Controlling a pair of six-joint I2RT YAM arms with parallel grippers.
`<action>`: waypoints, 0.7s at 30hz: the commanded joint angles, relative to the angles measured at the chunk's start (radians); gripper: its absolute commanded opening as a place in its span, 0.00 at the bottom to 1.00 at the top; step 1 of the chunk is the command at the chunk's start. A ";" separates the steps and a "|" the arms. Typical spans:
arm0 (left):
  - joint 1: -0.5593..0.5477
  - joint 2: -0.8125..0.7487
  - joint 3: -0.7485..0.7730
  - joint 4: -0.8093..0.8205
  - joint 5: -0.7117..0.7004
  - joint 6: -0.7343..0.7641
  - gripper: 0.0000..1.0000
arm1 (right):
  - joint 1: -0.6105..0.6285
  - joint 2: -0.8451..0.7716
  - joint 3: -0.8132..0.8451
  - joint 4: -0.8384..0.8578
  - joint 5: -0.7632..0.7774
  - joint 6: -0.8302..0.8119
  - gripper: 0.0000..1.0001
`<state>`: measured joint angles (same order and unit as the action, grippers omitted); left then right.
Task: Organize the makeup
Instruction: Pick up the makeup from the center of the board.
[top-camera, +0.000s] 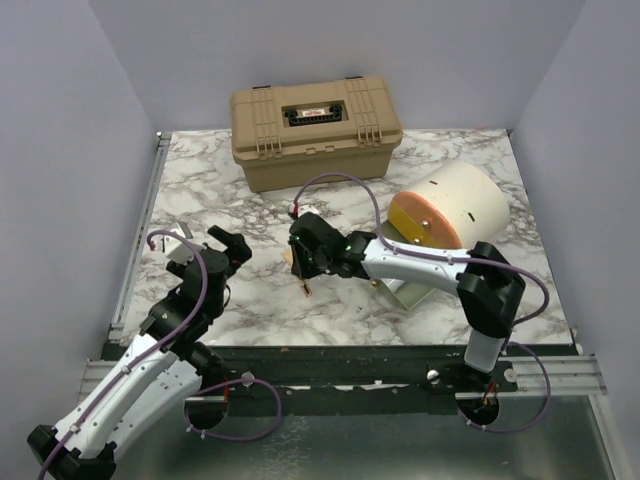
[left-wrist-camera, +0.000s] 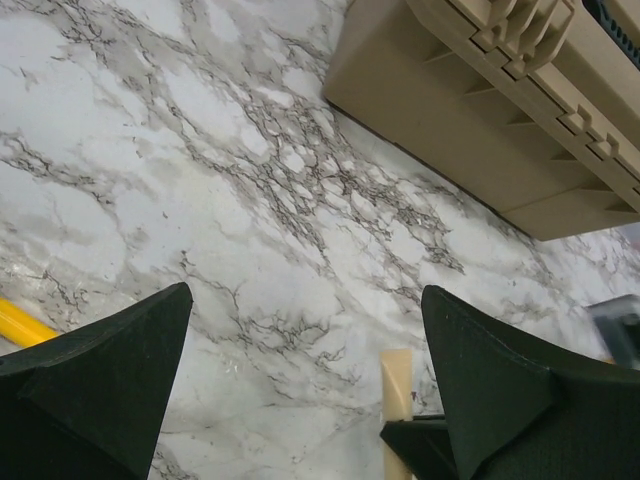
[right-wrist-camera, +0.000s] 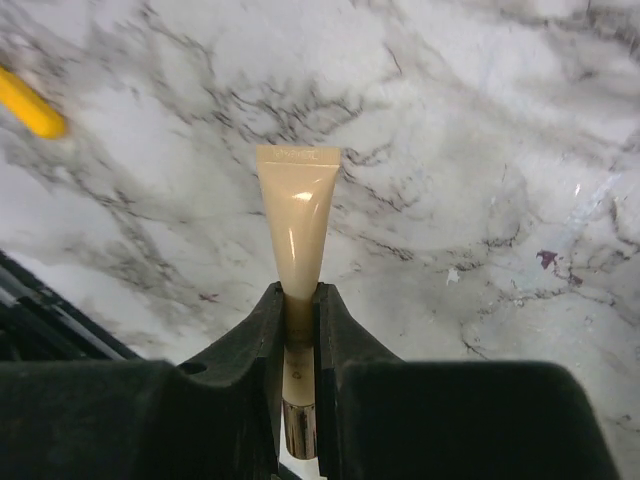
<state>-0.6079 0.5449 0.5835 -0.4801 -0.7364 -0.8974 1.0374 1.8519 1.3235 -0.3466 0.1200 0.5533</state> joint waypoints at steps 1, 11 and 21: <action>0.005 0.023 0.016 0.020 0.034 -0.014 0.99 | 0.001 -0.074 -0.012 0.081 0.063 -0.046 0.04; 0.005 0.086 0.017 0.052 0.088 -0.012 0.99 | 0.001 -0.250 -0.151 0.127 0.128 -0.030 0.04; 0.004 0.160 0.012 0.125 0.178 0.024 0.99 | 0.001 -0.403 -0.292 0.168 0.304 0.070 0.04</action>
<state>-0.6079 0.6792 0.5835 -0.4023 -0.6258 -0.8997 1.0370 1.5051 1.0920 -0.2131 0.2947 0.5617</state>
